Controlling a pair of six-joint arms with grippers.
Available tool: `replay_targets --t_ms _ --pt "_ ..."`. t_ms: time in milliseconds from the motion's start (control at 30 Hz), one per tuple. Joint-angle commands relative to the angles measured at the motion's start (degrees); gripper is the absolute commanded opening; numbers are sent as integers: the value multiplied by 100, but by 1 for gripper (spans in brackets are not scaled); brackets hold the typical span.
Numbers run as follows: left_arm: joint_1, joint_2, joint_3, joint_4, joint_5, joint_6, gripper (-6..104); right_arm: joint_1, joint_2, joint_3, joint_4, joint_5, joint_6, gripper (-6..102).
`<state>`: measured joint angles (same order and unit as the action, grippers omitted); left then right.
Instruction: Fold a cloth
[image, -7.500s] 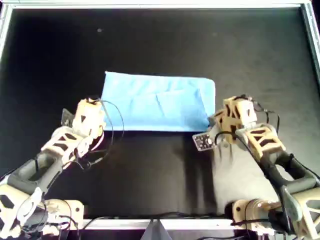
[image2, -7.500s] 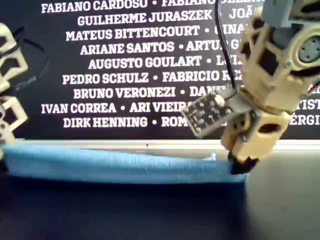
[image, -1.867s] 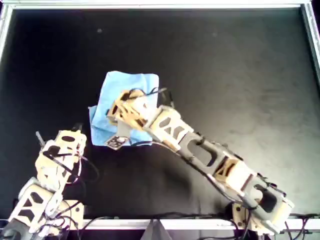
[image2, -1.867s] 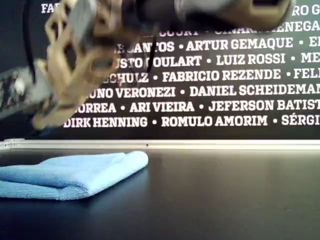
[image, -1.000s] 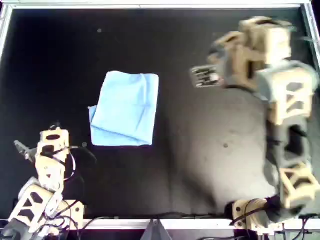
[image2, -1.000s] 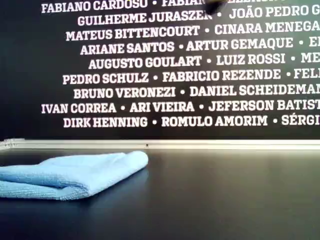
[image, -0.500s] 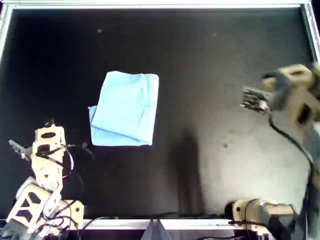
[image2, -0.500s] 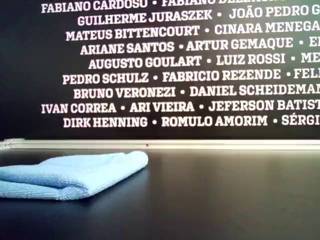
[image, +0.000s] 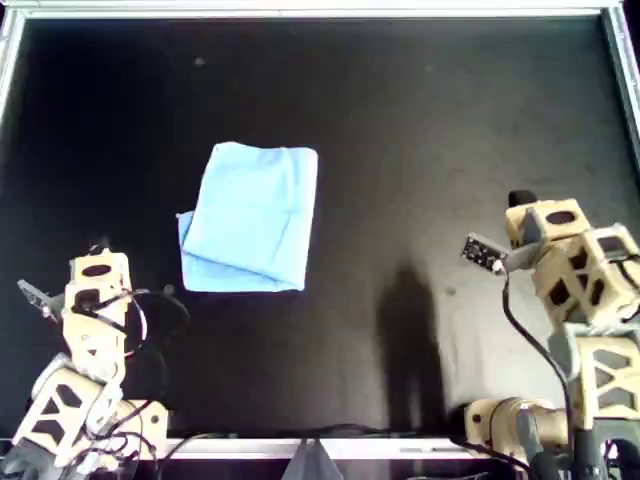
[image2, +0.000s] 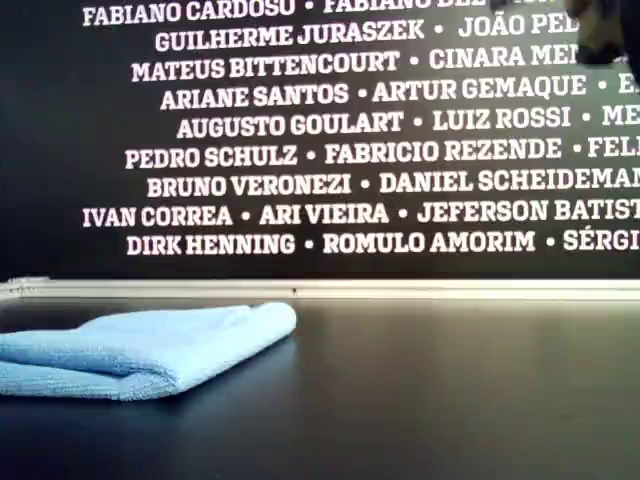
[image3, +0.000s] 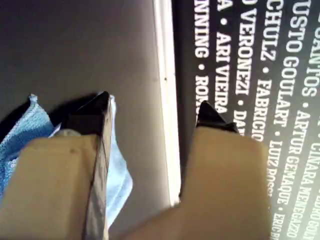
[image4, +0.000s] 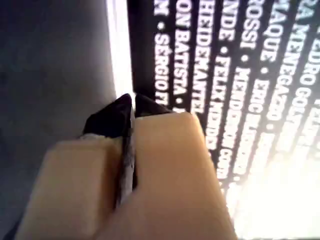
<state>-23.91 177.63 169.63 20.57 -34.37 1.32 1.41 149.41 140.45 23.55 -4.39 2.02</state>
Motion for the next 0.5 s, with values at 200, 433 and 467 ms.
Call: replay_targets --t_ms 200,433,467 --pt "123 88 -387 -35 149 9 60 -149 642 879 -949 -9 0 3" --pt "123 88 -448 0 62 9 60 -721 2303 1907 -993 -105 -18 4" --pt "123 88 -457 0 44 9 60 -729 2522 2039 -993 -105 -18 4"
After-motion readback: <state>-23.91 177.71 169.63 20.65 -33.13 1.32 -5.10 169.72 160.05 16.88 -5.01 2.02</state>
